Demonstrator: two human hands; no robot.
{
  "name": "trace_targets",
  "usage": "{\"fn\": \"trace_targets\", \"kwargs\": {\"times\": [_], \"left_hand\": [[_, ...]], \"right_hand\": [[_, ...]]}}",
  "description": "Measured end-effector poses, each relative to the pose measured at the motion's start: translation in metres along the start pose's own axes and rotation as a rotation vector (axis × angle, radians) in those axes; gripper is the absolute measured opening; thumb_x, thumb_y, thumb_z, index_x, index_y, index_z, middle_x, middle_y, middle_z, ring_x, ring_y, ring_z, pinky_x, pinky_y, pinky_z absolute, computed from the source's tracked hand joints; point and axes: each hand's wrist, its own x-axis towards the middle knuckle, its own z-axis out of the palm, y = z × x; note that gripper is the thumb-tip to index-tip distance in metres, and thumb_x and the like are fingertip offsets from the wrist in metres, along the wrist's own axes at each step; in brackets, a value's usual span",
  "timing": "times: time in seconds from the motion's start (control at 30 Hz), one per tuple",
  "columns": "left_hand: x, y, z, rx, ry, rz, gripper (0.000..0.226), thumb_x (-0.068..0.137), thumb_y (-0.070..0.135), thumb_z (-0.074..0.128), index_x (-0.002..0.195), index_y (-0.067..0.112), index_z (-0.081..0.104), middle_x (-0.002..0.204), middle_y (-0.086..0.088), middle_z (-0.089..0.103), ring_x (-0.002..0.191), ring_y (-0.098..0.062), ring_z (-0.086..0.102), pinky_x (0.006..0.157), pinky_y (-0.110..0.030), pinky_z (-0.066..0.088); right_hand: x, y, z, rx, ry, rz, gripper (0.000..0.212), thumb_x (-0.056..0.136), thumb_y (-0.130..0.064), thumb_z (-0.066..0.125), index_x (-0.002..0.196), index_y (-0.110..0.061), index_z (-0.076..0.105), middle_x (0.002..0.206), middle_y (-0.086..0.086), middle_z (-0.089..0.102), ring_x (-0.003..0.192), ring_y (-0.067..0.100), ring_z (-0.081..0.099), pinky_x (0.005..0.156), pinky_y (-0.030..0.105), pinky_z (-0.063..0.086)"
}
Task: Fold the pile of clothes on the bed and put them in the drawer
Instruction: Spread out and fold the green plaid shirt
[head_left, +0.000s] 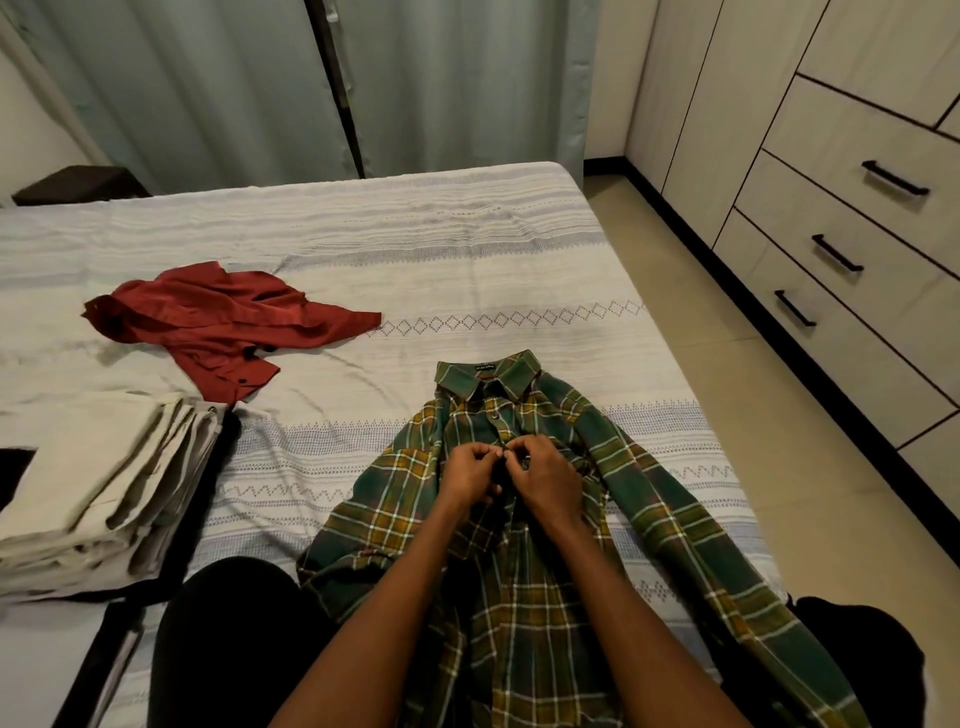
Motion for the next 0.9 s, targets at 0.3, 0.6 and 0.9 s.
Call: {"fn": "trace_targets", "kwargs": {"times": [0.3, 0.6, 0.9], "left_hand": [[-0.001, 0.001, -0.002, -0.186, -0.018, -0.13, 0.018, 0.1, 0.018, 0.059, 0.101, 0.007, 0.072, 0.074, -0.006, 0.064, 0.045, -0.008, 0.048, 0.04, -0.02, 0.039], [0.004, 0.004, -0.012, -0.304, -0.034, -0.32, 0.03, 0.094, 0.035, 0.066, 0.096, 0.006, 0.072, 0.073, 0.0, 0.061, 0.049, -0.009, 0.036, 0.043, -0.02, 0.03], [0.003, 0.002, -0.005, -0.207, 0.008, -0.21, 0.018, 0.096, 0.025, 0.063, 0.087, 0.012, 0.071, 0.061, 0.001, 0.053, 0.044, -0.009, 0.036, 0.04, -0.019, 0.028]], "right_hand": [[0.009, 0.017, -0.006, 0.208, -0.135, -0.039, 0.008, 0.095, -0.03, 0.063, 0.101, -0.029, 0.068, 0.1, -0.009, 0.07, 0.089, 0.012, 0.066, 0.075, 0.035, 0.055], [0.009, 0.014, 0.003, 0.104, -0.078, -0.171, 0.017, 0.093, -0.026, 0.065, 0.11, -0.023, 0.067, 0.106, -0.002, 0.069, 0.094, 0.018, 0.065, 0.077, 0.034, 0.052], [0.011, 0.022, 0.004, 0.153, -0.078, -0.226, 0.015, 0.096, -0.02, 0.063, 0.109, -0.018, 0.071, 0.104, 0.001, 0.069, 0.095, 0.019, 0.064, 0.082, 0.033, 0.053]]}}
